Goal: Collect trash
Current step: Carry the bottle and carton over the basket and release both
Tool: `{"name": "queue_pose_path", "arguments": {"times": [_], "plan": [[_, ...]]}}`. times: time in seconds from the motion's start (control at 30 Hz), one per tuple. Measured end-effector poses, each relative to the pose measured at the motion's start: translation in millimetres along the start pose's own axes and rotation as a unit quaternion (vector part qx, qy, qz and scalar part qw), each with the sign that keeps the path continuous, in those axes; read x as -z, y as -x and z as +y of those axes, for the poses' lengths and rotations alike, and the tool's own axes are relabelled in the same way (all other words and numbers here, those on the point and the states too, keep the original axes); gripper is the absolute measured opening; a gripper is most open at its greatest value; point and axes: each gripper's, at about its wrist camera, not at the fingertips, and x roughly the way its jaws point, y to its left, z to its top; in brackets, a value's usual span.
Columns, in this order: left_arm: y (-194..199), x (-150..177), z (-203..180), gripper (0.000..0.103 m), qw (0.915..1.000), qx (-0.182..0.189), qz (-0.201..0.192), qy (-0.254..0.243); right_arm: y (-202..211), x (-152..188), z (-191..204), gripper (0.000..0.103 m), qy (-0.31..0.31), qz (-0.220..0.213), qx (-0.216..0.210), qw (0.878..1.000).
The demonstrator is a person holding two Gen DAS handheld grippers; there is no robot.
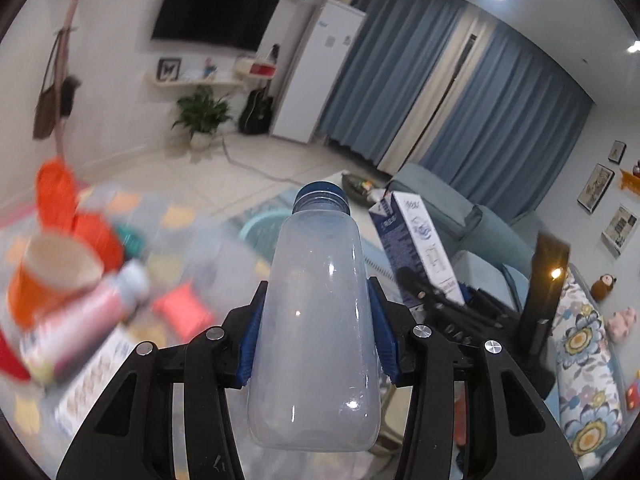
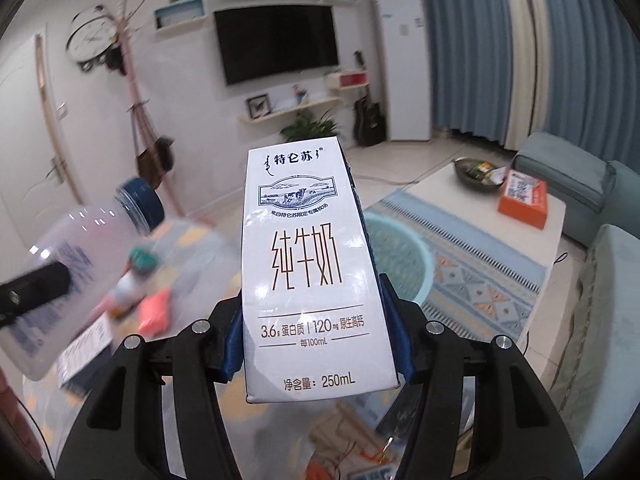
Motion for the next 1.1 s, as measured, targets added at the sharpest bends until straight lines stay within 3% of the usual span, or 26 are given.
{"name": "queue_pose_path", "arguments": {"times": [0.27,0.43,0.67,0.93,1.0,1.1], "plan": [[-68,-46,-27,0.045,0.9999,-0.001,-0.007,-0.014,-58,-35,-43,0.054,-0.046,0.014,0.014,0.999],[-121,-54,-26,0.045,0.9997,-0.019,0.012,-0.009,-122,-30,-64,0.055,-0.073,0.076,0.032,0.994],[-187,-54,-4,0.045,0.9972,-0.034,0.064,0.019,-182,-3,-84,0.056,-0.110,0.158,0.036,0.981],[-211,-46,5,0.046,0.9937,-0.038,0.100,0.033,-189,8,-95,0.056,-0.115,0.169,0.040,0.978],[-210,-44,7,0.064,0.9934,-0.030,0.105,0.037,-185,8,-98,0.056,-0.117,0.167,0.039,0.978],[-205,-45,4,0.066,0.9937,-0.032,0.102,0.034,-176,8,-100,0.056,-0.118,0.163,0.039,0.979]]}}
